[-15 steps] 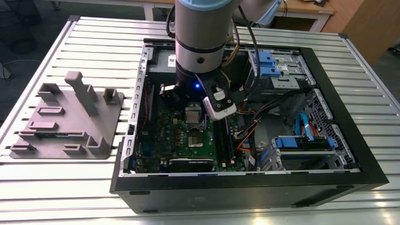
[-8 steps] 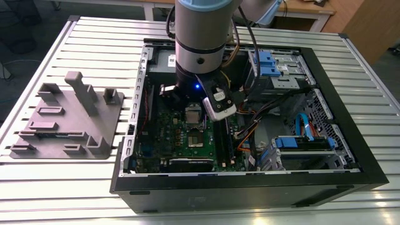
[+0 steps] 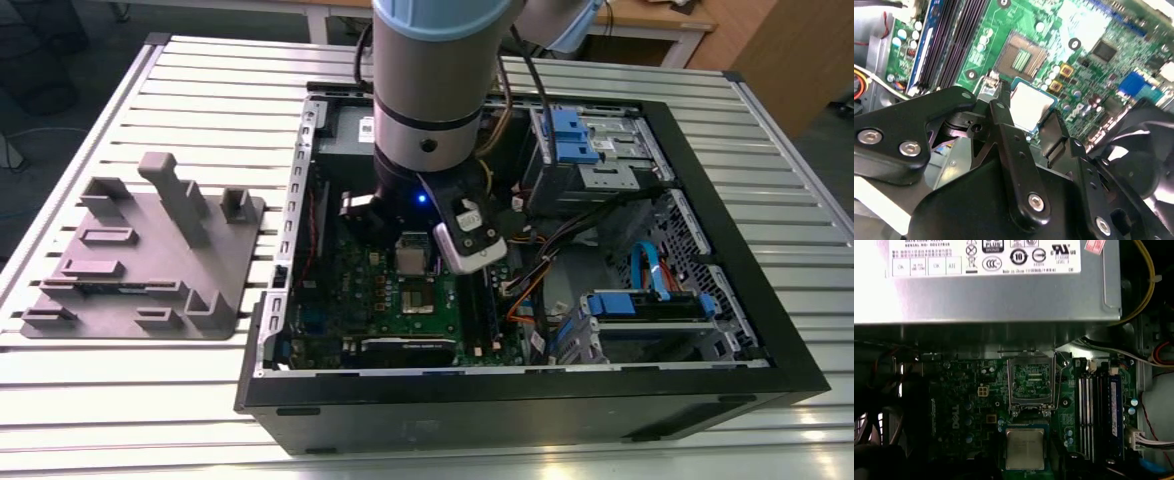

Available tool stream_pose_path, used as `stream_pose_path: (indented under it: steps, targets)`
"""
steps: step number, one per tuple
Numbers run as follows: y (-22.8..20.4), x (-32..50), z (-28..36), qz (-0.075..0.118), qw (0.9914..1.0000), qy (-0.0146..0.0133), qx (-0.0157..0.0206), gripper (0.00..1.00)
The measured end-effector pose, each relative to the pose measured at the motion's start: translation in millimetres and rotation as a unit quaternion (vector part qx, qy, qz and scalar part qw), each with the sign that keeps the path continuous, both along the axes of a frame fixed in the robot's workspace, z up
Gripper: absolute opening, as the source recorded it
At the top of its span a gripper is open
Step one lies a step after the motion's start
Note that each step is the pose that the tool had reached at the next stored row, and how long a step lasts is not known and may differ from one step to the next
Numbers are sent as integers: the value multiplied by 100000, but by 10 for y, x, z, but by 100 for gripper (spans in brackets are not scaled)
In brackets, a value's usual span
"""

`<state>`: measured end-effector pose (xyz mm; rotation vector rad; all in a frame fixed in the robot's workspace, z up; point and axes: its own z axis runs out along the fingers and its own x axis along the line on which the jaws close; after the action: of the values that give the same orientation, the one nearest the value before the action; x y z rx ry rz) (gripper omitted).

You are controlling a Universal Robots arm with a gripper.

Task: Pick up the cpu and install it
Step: 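Place the cpu into insertion slot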

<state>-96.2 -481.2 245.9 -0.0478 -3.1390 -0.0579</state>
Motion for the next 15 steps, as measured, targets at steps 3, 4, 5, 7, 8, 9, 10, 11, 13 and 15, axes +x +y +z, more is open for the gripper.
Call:
stream_pose_path:
  steps: [3,4,5,7,8,9,10,11,13,15]
  targets:
    - [-81,0,-30,1,100000,-7,11,47]
    - [-110,0,-43,0,100000,-1,4,47]
    - [-136,0,-58,3,100000,-1,8,47]
    - [-167,0,-96,3,100000,-4,17,47]
    - [-172,2,-115,3,100000,-10,30,47]
    - [-174,5,-132,2,100000,-7,21,47]
    - [-174,9,-150,2,100000,-1,15,47]
    - [-175,15,-168,2,100000,17,11,47]
    - [-174,33,-200,2,100000,35,14,47]
    - [-174,53,-226,1,100000,49,15,47]
